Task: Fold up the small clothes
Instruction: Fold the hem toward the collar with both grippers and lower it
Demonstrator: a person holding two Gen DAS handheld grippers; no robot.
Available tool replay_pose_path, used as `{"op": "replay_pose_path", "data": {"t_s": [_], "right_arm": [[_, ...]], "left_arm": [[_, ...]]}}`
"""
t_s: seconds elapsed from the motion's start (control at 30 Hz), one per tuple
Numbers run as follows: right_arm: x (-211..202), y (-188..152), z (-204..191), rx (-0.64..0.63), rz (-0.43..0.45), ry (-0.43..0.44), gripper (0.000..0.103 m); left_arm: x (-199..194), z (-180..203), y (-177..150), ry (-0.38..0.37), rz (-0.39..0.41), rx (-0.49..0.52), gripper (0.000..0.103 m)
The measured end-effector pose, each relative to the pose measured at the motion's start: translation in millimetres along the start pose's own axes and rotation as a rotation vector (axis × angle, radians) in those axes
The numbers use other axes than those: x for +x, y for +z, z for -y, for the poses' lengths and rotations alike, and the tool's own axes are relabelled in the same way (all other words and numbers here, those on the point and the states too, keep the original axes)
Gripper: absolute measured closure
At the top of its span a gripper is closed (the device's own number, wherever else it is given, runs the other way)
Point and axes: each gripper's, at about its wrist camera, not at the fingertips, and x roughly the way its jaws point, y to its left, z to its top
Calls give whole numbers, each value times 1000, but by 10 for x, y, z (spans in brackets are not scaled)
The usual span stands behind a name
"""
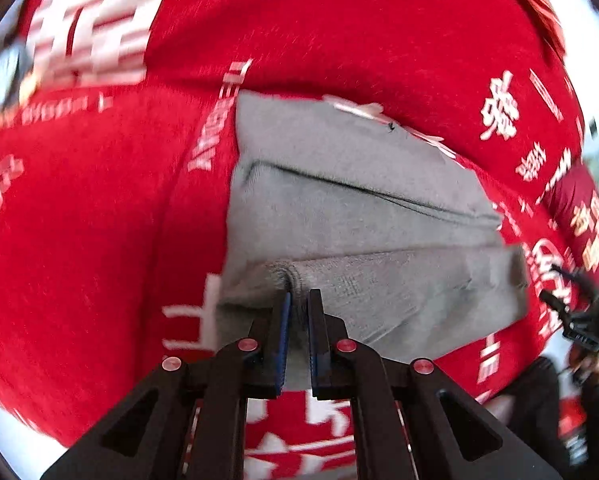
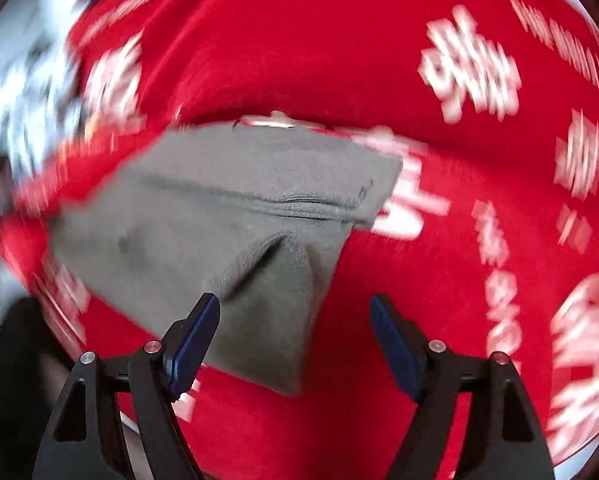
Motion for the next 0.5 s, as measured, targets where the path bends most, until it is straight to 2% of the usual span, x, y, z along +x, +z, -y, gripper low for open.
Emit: {"op": "replay_pose_path", "data": {"t_s": [0.03,0.1,0.17,0.23,0.27,0.3,0.33,0.37,0.4,0.47,0.5], "right_arm": [[39,1,-131,-104,-17,-54,22],[67,-70,-185,-215,-37,-105,22],[164,-78,-248,-270,-60,-123,22],[244,-27,-271,-267,-75,-113,22],[297,-7,-253,-259,-82,-100,22],[318,11,-248,-254,-85,-95,22],[336,25,-243,-253,-87,-90,22],[358,48,-234,-252,-89,-85,22],[381,57,-229,-255,-90,-80,22],[412,85,-226,-267,-96,-80,22],[429,97,-221,-268,-100,-81,22]], "left_arm": [[-4,17,-37,30,19,39,96],[-24,37,-108,35,22,112,96],[-78,63,-152,-14,28,144,96],[-189,17,-161,-95,59,113,95],[-212,5,-154,-99,64,109,80],[-207,-1,-154,-76,65,116,57],[-195,-5,-160,-24,69,132,14],[-203,-7,-172,28,100,142,5],[-244,-23,-180,66,163,145,5],[-233,-59,-135,65,169,131,5],[-211,-79,-93,43,158,124,5]]}}
